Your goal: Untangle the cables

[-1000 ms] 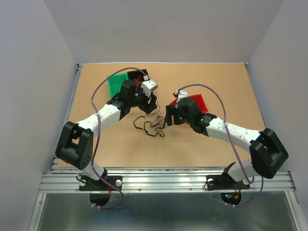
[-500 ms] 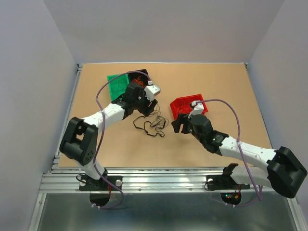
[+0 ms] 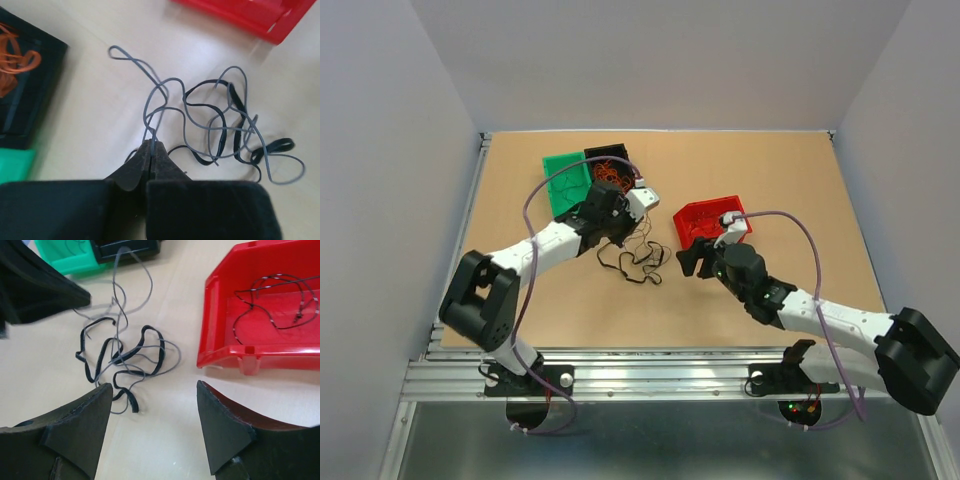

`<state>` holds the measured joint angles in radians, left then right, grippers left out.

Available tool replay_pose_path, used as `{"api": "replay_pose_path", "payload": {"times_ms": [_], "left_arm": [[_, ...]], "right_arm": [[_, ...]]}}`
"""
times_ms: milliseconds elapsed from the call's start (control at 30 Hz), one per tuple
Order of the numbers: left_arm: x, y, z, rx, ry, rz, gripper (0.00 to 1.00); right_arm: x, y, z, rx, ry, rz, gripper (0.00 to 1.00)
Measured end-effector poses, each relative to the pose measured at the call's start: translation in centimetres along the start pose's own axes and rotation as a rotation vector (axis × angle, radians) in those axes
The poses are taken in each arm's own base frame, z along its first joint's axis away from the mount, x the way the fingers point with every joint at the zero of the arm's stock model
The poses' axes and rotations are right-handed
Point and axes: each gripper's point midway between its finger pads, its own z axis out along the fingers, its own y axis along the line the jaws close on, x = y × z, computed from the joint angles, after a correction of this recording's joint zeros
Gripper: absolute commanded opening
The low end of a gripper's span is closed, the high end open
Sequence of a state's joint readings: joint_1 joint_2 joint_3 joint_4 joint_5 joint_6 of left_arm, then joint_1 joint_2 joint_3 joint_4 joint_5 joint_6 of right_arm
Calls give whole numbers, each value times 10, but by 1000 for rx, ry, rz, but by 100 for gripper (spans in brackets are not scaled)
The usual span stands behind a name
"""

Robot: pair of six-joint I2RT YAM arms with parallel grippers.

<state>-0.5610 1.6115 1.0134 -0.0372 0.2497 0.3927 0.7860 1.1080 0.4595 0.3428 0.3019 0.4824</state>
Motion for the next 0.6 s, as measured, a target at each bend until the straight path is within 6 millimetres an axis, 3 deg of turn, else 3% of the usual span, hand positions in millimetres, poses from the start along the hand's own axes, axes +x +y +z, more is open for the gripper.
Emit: {"api": "replay_pose_path", "payload": {"times_ms": [233,400,600], "left_arm": [[-69,-4,-70,-30,-297,74,0],[-78,-13,-90,-8,-365,95,0],[-87,-11,-113,-49,-418,91,0]], "right_arm": [[16,17,18,-119,4,-42,78],[32,21,34,-149,15,-64,79],[42,26,43,-179,17,-79,79]]}}
